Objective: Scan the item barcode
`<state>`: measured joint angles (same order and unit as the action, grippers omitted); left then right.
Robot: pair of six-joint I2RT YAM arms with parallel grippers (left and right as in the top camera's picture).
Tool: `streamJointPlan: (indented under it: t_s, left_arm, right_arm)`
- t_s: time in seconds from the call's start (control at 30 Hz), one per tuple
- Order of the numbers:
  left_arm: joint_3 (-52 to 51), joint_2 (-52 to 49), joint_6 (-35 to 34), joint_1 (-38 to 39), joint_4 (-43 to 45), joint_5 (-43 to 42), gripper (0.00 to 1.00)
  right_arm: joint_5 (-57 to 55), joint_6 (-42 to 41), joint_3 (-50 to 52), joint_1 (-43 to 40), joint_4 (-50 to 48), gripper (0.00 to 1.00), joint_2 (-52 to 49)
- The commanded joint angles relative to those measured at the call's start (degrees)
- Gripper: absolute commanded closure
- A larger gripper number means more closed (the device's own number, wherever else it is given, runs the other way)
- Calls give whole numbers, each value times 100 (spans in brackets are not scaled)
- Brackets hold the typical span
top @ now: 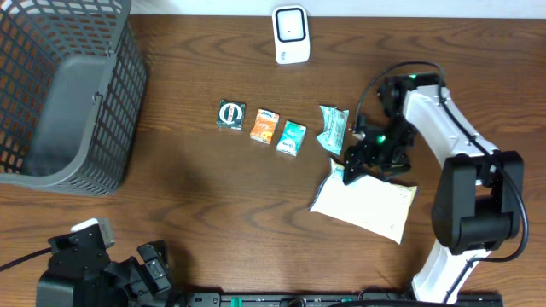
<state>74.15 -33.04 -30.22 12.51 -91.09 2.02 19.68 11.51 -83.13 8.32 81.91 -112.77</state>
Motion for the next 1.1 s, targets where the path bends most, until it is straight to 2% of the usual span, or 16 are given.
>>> streamJointPlan:
  t_s: [0.0,0.4,0.43,0.47,0.57,0.67,0.7,0.93,1.07]
  left_arm:
    - [0,-4,-52,-22,4,37,2]
    - [0,-4,-52,-22,4,37,2]
    - [0,-4,-52,-22,4,37,2]
    - [0,-4,-52,-22,4,37,3]
    - [0,-4,-52,-22,4,37,2]
    - [0,-4,-52,-22,4,37,3]
    - [0,-4,-52,-22,4,37,2]
    - [0,-4,-52,-22,4,37,3]
    - [0,-4,-52,-22,4,37,2]
  right_arm:
    - [-168,74,35,354,-61,8,76]
    - [-330,9,1036,1405,-723,16,74]
    - [-444,7,1095,1473,-793,22,74]
    - [-570,-52,1161,1554,-894,34,74]
    - [-605,-251,1261,1768,-1091,60,74]
    - [-603,-348,1255,1926,-1152,96,74]
    - [-601,-448,1246,1956,-1180,99,74]
    - [575,-719,675,1816,-1340,99,74]
    - [1899,-719,0,1478,-1366,99,76]
